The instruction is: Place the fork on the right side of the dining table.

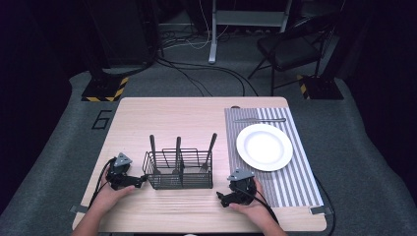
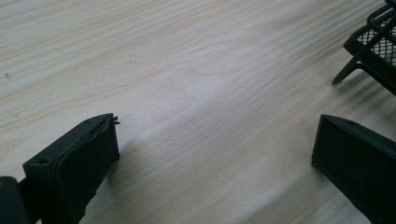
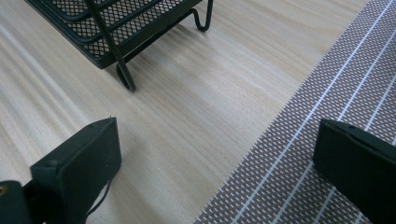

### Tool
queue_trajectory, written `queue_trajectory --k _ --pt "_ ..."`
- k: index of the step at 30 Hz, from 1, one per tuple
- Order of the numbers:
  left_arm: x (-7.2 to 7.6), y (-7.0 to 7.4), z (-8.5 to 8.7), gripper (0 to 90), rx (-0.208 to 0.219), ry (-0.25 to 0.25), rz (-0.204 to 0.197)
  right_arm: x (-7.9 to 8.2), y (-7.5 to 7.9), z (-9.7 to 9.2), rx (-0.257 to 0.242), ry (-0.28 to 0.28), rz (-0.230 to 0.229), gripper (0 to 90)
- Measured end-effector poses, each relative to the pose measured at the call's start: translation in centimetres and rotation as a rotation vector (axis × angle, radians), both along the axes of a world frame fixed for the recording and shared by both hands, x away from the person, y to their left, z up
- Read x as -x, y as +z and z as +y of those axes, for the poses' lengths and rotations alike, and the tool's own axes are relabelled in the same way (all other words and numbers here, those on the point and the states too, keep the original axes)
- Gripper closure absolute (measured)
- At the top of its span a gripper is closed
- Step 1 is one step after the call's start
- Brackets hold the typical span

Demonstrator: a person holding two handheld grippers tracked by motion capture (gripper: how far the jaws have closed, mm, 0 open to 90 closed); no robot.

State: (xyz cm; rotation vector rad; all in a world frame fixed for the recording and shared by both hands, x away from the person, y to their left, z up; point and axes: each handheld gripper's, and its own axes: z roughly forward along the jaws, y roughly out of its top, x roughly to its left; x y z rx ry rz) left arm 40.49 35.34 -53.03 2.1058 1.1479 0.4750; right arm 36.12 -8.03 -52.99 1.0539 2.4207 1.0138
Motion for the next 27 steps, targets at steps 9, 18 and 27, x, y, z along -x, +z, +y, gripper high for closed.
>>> queue_trajectory --k 9,18,27 --pt "0.0 0.0 0.0 0.2 0.003 0.002 0.004 0.0 0.4 -0.4 -0.009 -0.040 -0.003 15.3" --pt "-0.1 0.0 0.0 0.2 0.002 0.003 0.002 0.2 1.5 -1.0 -0.040 -0.023 0.003 26.8" --pt "-0.1 0.0 -0.1 0.1 0.003 0.007 -0.001 0.2 2.8 -1.7 -0.063 -0.033 0.025 31.6"
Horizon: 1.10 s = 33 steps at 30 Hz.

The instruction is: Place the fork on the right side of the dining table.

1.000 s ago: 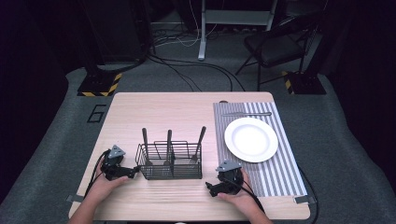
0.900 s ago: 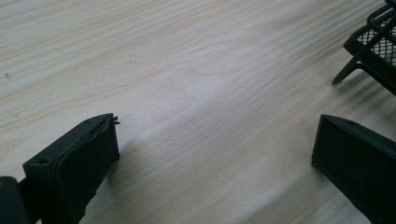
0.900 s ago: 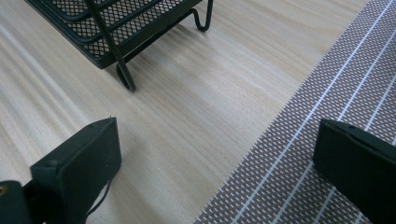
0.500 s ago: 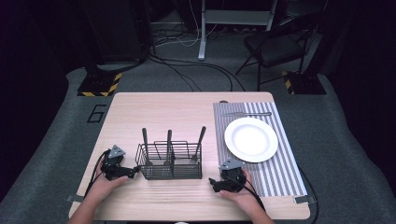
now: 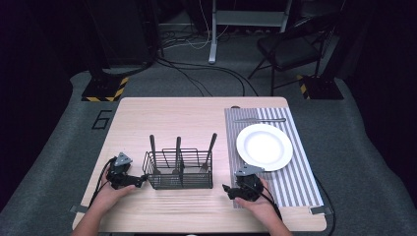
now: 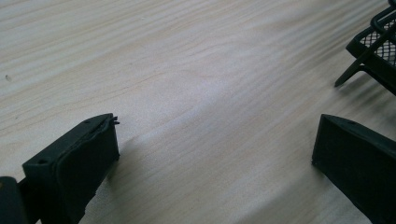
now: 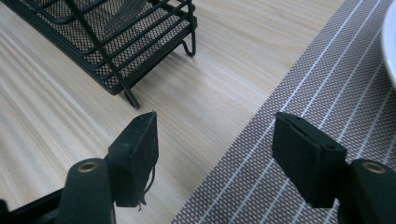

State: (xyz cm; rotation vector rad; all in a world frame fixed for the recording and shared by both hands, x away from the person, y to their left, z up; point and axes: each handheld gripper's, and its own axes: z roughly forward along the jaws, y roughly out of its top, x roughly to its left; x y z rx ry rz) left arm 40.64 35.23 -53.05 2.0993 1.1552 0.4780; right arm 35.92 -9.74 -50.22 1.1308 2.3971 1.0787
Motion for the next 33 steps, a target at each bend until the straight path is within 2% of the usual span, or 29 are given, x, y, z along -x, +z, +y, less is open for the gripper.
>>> queue_trajectory --k 14,23,26,33 --pt "-0.1 -0.1 0.0 0.1 0.008 -0.003 -0.004 -0.6 1.4 -1.1 -0.030 -0.024 -0.005 35.1" --pt "-0.1 0.0 0.1 0.2 -0.002 -0.012 0.000 -1.2 3.6 -1.3 -0.058 -0.023 -0.024 40.8" --pt "-0.1 0.0 0.1 0.2 -0.002 -0.013 0.000 -1.9 4.6 -1.4 -0.088 -0.005 -0.017 43.8" --pt "-0.1 0.0 0.1 0.2 0.002 -0.010 0.002 -2.7 6.2 -1.1 -0.082 0.005 -0.019 46.3"
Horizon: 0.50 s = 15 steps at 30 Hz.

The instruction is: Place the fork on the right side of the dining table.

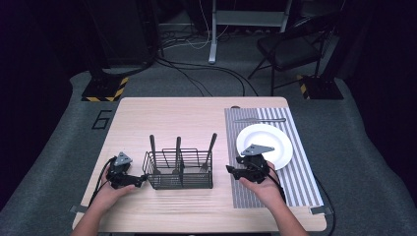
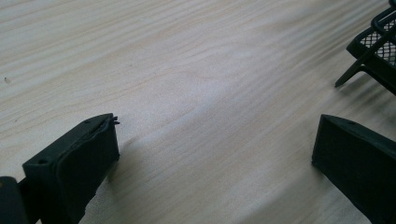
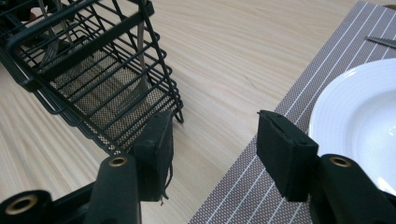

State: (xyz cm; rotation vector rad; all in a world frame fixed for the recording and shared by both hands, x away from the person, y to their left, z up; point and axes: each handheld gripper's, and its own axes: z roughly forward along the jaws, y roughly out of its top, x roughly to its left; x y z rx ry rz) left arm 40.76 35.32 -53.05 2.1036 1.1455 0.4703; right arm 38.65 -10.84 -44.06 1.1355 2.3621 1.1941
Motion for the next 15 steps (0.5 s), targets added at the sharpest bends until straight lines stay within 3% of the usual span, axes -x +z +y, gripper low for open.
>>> queue_trajectory --k 15 --pt "0.0 0.0 0.0 0.2 -0.004 -0.003 -0.002 -1.9 2.9 0.6 -0.018 0.005 -0.003 50.2"
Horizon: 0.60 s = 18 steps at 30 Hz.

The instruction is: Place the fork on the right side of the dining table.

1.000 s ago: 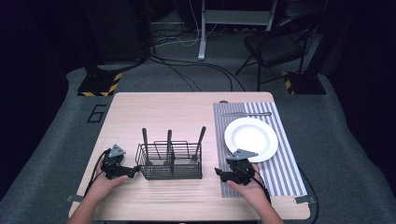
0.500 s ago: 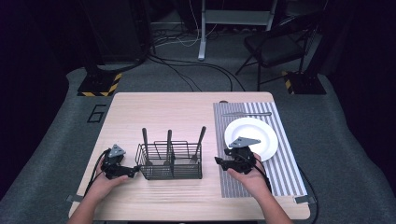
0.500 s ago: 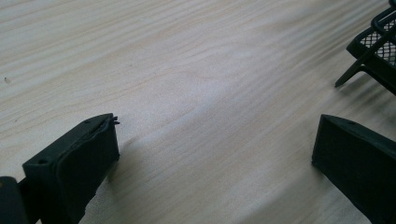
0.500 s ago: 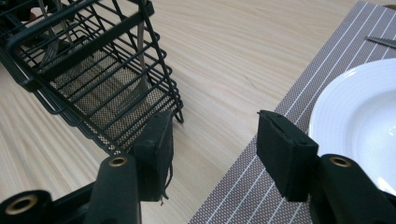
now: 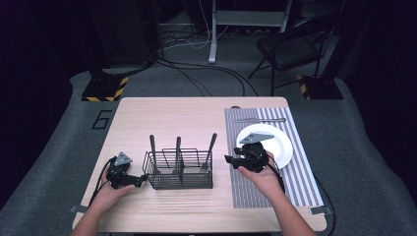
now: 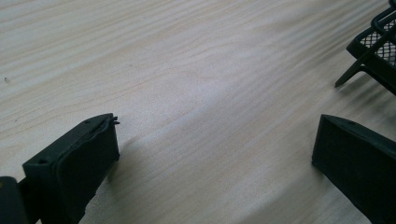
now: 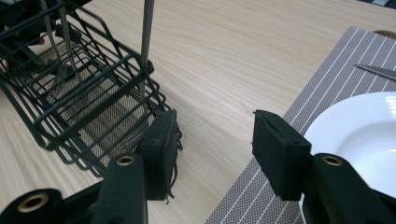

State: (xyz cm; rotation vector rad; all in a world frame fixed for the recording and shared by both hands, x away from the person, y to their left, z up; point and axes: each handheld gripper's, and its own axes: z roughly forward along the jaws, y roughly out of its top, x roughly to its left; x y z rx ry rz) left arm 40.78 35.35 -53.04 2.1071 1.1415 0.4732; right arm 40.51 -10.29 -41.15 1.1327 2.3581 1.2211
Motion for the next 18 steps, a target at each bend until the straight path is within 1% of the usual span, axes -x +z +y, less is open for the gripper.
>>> queue_trajectory --k 2,4,5,7,8,11,12,13,15,18 --pt "0.0 0.0 0.0 0.2 0.000 0.000 0.000 -0.2 0.5 0.1 0.002 0.003 -0.001 50.8" --pt "0.0 0.0 0.0 0.2 0.000 0.000 0.000 -0.3 0.7 0.1 -0.002 0.002 -0.002 51.0" --pt "0.0 0.0 0.0 0.2 0.004 0.002 0.002 -0.5 1.3 0.2 -0.004 0.002 -0.008 51.5" --pt "0.0 0.0 0.0 0.2 0.002 0.002 0.001 -0.6 1.5 0.3 -0.004 0.003 -0.010 51.8" --pt "0.0 0.0 0.0 0.2 0.000 0.000 0.000 -0.7 2.0 0.4 -0.004 0.005 -0.017 52.3" --pt "0.0 0.0 0.0 0.2 0.005 0.003 0.002 -0.9 2.7 0.5 -0.006 0.010 -0.022 52.7" --pt "0.0 0.0 0.0 0.2 -0.002 0.000 -0.001 -1.0 2.9 0.6 -0.010 0.012 -0.022 52.9" --pt "0.0 0.0 0.0 0.2 -0.002 0.000 -0.001 -1.0 2.9 0.6 -0.010 0.012 -0.022 52.9" --pt "0.0 0.0 0.0 0.2 -0.002 0.000 -0.001 -1.2 3.4 0.8 -0.014 0.021 -0.022 53.5" --pt "0.0 0.0 0.0 0.2 0.000 0.000 0.000 -1.4 3.6 0.9 -0.023 0.021 -0.011 54.2"
